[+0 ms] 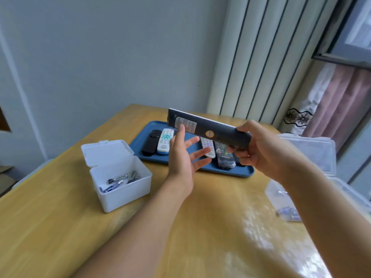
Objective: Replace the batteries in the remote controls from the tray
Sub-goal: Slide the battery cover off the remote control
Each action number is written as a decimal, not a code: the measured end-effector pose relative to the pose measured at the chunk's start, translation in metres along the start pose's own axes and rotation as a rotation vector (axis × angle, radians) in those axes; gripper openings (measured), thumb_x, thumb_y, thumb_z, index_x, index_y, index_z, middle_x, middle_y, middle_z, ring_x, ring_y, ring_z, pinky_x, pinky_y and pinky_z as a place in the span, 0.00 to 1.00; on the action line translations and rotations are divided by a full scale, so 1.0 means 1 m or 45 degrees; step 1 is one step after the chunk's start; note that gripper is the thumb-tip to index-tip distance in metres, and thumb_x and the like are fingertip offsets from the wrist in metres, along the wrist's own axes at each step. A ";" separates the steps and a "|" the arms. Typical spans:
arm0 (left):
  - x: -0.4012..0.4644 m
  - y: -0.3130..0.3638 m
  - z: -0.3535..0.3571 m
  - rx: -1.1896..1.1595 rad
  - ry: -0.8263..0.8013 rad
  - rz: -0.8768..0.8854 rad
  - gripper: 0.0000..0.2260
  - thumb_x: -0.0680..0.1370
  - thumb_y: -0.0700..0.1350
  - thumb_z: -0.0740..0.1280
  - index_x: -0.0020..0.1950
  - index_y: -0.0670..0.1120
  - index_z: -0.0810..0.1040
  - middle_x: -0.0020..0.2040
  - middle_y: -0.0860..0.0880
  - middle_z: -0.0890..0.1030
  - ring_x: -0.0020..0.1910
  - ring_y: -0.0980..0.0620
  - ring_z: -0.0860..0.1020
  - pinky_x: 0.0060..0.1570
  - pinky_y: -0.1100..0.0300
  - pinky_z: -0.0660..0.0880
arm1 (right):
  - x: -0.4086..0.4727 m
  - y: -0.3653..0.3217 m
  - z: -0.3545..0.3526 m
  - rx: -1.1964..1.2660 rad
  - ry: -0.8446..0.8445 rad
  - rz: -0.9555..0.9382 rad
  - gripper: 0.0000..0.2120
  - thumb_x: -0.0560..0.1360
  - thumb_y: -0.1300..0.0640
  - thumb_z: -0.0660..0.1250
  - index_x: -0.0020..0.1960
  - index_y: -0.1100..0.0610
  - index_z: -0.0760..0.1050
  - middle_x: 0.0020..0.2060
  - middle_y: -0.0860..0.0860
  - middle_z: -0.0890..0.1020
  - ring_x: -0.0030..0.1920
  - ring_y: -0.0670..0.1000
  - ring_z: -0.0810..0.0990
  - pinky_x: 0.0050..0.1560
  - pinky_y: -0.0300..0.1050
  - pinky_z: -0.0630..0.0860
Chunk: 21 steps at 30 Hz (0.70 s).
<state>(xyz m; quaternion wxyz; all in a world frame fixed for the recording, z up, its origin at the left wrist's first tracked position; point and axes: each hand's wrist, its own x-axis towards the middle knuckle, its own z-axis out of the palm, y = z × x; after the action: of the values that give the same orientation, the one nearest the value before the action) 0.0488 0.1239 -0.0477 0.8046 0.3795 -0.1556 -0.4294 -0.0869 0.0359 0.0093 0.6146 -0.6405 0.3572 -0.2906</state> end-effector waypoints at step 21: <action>-0.035 -0.030 0.024 0.637 -0.490 -0.278 0.15 0.84 0.47 0.56 0.61 0.38 0.76 0.41 0.38 0.82 0.30 0.43 0.79 0.30 0.55 0.79 | -0.009 0.051 -0.031 -0.598 0.162 -0.536 0.18 0.72 0.48 0.76 0.58 0.51 0.77 0.44 0.44 0.81 0.41 0.48 0.83 0.37 0.43 0.76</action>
<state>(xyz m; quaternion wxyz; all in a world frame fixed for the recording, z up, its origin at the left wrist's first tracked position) -0.0031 0.1306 -0.0512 0.5918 0.4917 -0.3637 -0.5252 -0.1219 0.0258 -0.0383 0.3529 -0.8051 0.3120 -0.3604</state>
